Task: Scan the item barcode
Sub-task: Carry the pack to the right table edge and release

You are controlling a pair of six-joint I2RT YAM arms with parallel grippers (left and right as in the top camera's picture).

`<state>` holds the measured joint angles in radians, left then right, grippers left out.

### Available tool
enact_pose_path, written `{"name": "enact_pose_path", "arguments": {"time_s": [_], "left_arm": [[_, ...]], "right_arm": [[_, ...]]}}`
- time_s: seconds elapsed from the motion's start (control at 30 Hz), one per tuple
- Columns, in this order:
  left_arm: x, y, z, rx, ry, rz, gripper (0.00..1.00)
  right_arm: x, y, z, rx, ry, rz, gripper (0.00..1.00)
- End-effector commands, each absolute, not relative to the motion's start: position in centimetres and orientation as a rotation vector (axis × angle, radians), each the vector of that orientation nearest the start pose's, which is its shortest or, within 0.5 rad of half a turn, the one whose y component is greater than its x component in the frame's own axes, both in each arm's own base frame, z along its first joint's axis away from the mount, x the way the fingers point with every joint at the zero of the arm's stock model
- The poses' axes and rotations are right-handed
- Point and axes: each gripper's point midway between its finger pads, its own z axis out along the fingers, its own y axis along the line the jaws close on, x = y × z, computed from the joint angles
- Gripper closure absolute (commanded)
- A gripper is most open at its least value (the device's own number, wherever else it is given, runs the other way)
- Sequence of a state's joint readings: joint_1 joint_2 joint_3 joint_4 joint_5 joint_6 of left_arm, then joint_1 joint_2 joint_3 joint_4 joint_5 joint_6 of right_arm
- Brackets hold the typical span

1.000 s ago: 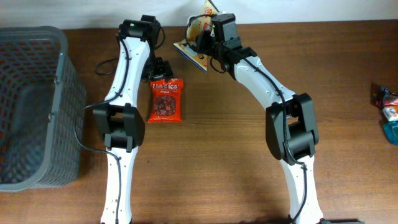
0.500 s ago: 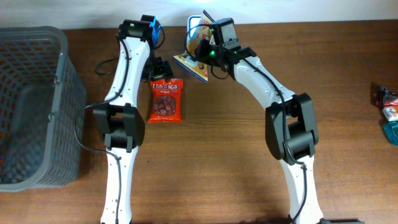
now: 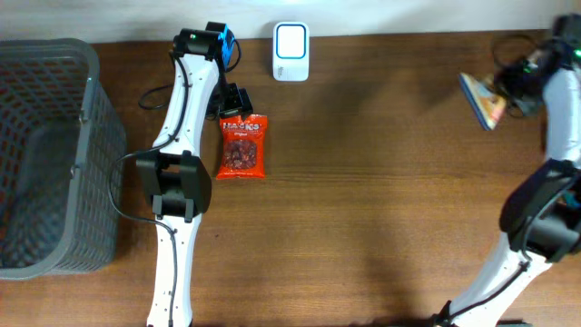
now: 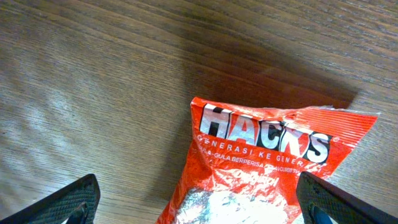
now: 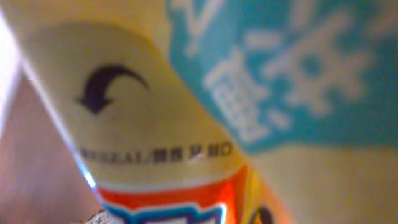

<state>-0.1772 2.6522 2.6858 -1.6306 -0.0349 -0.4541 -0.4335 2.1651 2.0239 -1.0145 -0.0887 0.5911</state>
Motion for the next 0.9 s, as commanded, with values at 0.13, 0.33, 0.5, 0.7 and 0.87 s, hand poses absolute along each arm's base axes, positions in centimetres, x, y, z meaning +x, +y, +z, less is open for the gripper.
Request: {"name": "enact_pose_path", "arguments": {"time_s": [0.13, 0.33, 0.5, 0.7, 0.87], "left_arm": [[48.5, -7.8, 6.2, -0.449, 3.110, 0.082, 0.01], [48.5, -7.8, 6.2, -0.449, 3.110, 0.082, 0.01], [48.5, -7.7, 6.2, -0.450, 3.110, 0.082, 0.01], [48.5, -7.9, 6.2, -0.450, 3.113, 0.069, 0.01], [46.7, -10.4, 6.4, -0.433, 3.212, -0.150, 0.02]], "right_arm": [[40.0, -31.1, 12.8, 1.473, 2.343, -0.172, 0.43], [39.4, -29.3, 12.2, 1.486, 2.413, -0.108, 0.02], [41.4, -20.7, 11.9, 1.409, 2.566, 0.341, 0.01], [38.1, -15.9, 12.3, 1.368, 2.795, 0.359, 0.01], [35.9, -12.6, 19.1, 1.185, 2.788, 0.383, 0.01]]}}
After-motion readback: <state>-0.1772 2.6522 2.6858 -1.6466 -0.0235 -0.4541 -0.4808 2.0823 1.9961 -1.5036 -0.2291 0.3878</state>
